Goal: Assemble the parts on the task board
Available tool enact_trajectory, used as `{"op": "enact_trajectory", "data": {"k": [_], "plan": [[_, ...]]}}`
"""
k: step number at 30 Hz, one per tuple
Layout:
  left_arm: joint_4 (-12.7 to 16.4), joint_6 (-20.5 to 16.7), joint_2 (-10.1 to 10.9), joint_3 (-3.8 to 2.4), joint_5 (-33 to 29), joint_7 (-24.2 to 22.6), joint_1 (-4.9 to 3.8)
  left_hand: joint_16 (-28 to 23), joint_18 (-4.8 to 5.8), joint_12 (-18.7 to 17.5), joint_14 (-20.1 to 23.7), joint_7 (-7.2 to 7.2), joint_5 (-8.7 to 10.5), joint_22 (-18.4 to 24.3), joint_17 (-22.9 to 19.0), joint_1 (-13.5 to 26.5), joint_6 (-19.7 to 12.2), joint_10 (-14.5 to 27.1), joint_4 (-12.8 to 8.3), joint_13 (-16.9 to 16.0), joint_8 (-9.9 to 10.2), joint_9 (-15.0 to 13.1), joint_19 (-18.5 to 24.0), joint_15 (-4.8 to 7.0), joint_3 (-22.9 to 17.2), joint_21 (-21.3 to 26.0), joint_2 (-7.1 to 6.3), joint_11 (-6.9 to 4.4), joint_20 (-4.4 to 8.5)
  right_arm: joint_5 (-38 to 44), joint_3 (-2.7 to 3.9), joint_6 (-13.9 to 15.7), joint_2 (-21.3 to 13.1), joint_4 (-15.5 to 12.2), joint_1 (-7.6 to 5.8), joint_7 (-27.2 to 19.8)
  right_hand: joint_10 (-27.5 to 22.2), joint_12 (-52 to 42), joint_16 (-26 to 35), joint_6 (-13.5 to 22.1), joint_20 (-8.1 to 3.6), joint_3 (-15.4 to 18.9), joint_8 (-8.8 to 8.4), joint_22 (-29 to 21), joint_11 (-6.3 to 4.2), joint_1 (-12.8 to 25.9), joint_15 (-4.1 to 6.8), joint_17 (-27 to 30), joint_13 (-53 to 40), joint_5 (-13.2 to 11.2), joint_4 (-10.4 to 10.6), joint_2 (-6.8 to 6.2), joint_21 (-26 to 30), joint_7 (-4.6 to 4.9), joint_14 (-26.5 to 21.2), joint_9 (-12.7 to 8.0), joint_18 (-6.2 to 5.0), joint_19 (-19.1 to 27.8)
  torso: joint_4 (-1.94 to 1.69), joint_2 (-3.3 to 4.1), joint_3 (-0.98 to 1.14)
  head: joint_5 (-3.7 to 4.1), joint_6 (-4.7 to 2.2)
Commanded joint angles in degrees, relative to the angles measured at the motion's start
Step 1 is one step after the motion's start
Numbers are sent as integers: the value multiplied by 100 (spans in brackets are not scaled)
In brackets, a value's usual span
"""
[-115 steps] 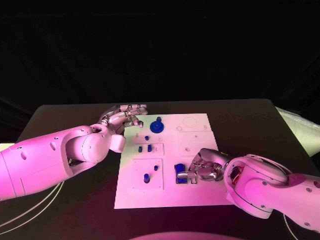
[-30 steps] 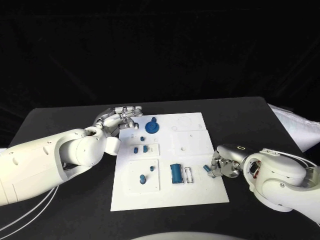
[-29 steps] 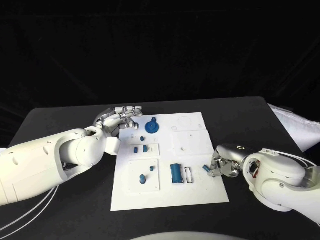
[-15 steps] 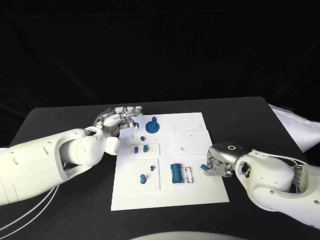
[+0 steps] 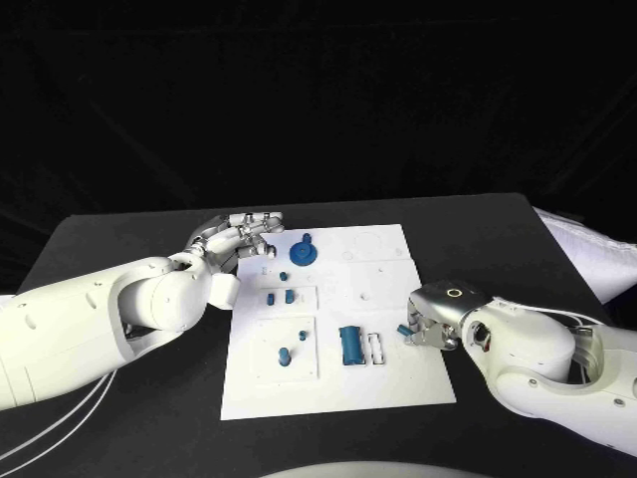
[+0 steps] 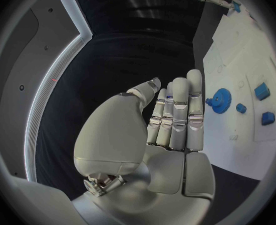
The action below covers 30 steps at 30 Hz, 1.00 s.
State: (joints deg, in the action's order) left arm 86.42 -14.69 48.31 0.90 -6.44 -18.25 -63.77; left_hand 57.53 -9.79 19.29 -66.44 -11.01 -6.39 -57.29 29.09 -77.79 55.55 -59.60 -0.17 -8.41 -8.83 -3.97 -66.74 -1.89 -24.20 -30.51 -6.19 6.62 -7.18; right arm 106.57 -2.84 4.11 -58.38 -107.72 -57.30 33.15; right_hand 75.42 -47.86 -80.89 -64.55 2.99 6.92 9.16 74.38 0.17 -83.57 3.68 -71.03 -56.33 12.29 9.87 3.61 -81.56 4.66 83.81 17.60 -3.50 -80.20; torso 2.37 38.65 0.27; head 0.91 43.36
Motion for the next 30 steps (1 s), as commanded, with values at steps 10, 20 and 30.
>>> {"op": "enact_trajectory", "data": {"k": [10, 20, 30], "plan": [[16, 106, 0, -4, 26, -19, 0, 37, -62, 9, 27, -13, -26, 7, -6, -2, -42, 37, -26, -8, -17, -1, -1, 3, 21, 16, 74, 4, -36, -1857, -77, 1017, -207, -169, 49, 63, 38, 96, 35, 24, -65, -684, -25, 24, -48, -146, 42, -12, 6, 243, 0, 200, 3, -37, 302, -582, -4, -22, 1, 0, 0, 6, -3], [23, 106, 2, -4, 26, -17, 0, 37, -62, 9, 27, -13, -26, 7, -6, -2, -42, 37, -26, -8, -17, -1, -1, 3, 21, 16, 74, 4, -36, -3167, -65, 1775, -302, -413, -49, -300, 94, 56, 19, -8, -58, -1265, -51, 53, -44, 71, 36, -54, -72, 596, 82, -194, -7, -30, 311, -539, 1, -40, 2, 4, 4, -1, 7], [29, 104, 5, -4, 36, -12, 0, 49, -62, 52, 36, -12, -27, 8, -18, -8, -49, 58, -36, -14, -41, -3, -1, 3, 20, 21, 84, 2, -37, -3450, -64, 1277, -178, -410, -60, -339, 172, -31, 0, -65, -53, -1326, -46, 79, -44, 467, 33, -91, -159, 860, 283, -385, -19, -36, 320, -501, 5, -56, 1, 2, 0, -3, 27]]}}
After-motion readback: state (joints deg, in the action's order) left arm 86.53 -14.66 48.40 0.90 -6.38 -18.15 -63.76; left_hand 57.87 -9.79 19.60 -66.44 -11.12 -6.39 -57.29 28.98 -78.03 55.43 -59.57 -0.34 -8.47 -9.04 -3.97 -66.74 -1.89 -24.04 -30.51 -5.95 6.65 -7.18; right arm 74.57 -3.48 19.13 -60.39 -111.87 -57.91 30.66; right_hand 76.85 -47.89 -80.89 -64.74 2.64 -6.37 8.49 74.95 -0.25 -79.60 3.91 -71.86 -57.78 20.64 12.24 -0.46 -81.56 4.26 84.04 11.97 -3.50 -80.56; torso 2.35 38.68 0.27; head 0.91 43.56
